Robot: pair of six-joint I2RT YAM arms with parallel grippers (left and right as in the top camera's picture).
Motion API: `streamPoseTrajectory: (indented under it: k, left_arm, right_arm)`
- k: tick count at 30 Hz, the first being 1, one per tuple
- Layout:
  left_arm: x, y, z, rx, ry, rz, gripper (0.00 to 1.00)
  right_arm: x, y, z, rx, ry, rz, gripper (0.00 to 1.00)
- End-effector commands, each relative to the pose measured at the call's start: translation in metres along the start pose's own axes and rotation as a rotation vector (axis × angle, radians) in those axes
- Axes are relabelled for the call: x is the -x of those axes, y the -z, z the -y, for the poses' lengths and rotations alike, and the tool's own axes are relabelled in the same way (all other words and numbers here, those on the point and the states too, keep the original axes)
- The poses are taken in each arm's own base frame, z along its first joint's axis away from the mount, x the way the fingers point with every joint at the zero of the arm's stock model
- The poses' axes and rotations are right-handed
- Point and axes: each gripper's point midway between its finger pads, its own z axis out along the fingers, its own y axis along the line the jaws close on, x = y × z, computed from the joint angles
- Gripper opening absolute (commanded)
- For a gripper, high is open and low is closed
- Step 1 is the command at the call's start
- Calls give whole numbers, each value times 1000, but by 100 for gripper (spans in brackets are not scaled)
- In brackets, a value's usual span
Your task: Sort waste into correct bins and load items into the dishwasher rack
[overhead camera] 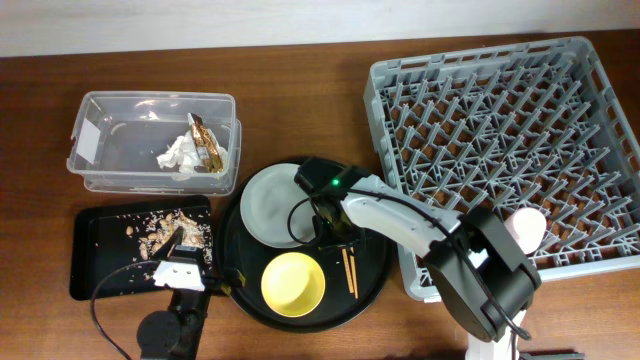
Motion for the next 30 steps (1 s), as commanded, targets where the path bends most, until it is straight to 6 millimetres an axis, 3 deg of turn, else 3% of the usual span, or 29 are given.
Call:
streamPoseTrajectory:
  k: [1, 4, 7, 11, 14, 17, 23, 25, 27, 28, 30]
  left_arm:
    - [-1, 0, 0, -2, -13, 4, 99]
    - [-1, 0, 0, -2, -13, 4, 99]
    - [-1, 0, 0, -2, -13, 4, 99]
    - [-1, 0, 0, -2, -13, 4, 99]
    - [-1, 0, 0, -2, -13, 4, 99]
    - [-1, 0, 0, -2, -13, 4, 99]
    - [-1, 0, 0, -2, -13, 4, 99]
    - [-1, 0, 0, -2, -13, 4, 99]
    - [-1, 0, 0, -2, -13, 4, 99]
    - [-1, 0, 0, -2, -13, 4, 99]
    - [-1, 0, 0, -2, -13, 4, 99]
  right_arm:
    - [-3, -20, 7, -46, -9, -38, 36]
    - [-4, -22, 8, -48, -9, -43, 28]
    - [-6, -21, 9, -52, -10, -49, 27]
    - [-10, -21, 11, -62, -11, -67, 12]
    - [-12, -8, 15, -61, -20, -65, 8]
    - [-3, 28, 18, -27, -42, -7, 6]
    - [13, 125, 30, 79, -6, 243, 4]
    - [18, 159, 55, 37, -29, 360, 4]
    - [23, 178, 86, -60, -72, 446, 4]
    - [29, 187, 104, -134, -60, 488, 4]
    - [37, 189, 124, -208, -21, 507, 4]
